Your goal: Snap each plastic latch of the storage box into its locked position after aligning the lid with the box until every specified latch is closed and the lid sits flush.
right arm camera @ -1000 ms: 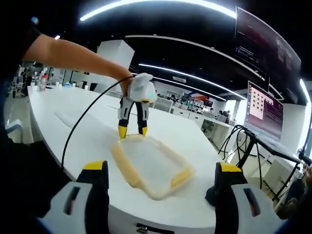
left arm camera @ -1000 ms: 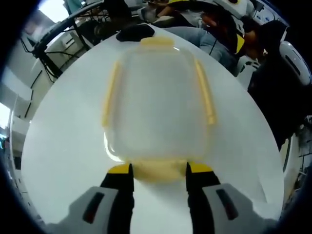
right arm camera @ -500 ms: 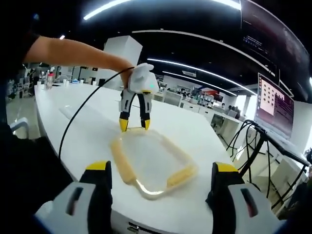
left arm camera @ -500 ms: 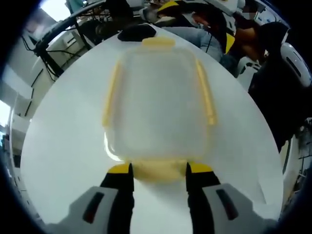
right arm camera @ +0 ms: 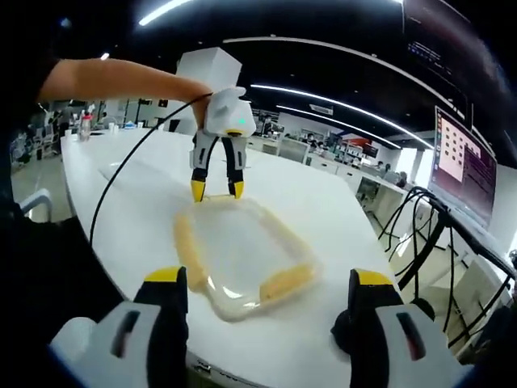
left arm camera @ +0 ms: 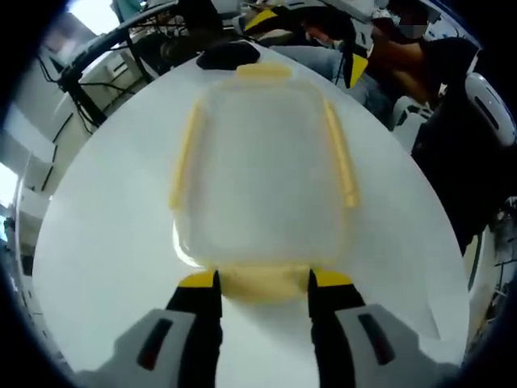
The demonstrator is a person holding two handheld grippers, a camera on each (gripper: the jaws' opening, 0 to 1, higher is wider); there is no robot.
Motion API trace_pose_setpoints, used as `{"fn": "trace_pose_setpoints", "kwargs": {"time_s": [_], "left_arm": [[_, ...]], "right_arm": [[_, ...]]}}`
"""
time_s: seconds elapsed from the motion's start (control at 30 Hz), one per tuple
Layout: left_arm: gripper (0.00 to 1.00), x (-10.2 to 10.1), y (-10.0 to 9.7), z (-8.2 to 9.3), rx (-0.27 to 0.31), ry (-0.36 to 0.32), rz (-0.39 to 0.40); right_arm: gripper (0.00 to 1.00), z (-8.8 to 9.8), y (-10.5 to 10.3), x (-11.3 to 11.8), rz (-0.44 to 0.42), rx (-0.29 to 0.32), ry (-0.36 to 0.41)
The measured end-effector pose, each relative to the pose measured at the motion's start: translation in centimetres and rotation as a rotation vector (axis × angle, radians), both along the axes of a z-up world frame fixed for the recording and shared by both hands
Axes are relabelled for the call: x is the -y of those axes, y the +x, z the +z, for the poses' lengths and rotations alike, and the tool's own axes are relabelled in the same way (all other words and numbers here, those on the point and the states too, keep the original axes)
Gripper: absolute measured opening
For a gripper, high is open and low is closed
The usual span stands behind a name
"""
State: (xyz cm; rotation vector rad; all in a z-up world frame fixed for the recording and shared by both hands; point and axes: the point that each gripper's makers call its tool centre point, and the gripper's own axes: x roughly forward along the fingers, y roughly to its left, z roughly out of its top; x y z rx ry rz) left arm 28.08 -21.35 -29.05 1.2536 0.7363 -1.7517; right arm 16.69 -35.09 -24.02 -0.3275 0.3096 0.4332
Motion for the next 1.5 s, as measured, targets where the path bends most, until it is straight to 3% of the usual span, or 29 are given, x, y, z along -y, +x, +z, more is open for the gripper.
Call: {"fn": "trace_pose_setpoints", "kwargs": {"time_s": [0.33,0.8,1.37,1.5], "left_arm": [[0.41,0.3,1.0,0.1,-0.004,-0.007,0.009],[0.41,0.4,1.4,0.2,-0.003,-0.006,0.011],[0.4,0.1,-0.1,0.0,0.003,0.004,0.012],[0.4,0.1,-0.1,0.0,0.011,0.019,0.008]], "right_arm": [[0.81,-0.6,0.8,1.1,0.008,-0.039,-0.062],[0.79,0.0,2.0,2.5,-0.026,-0.024,-0.125],[0.74,0.2,3.0,3.5,-0.064,-0.004,-0.167],[0.74,0.3,3.0,4.1,-0.088,-0.001,-0.213]]}}
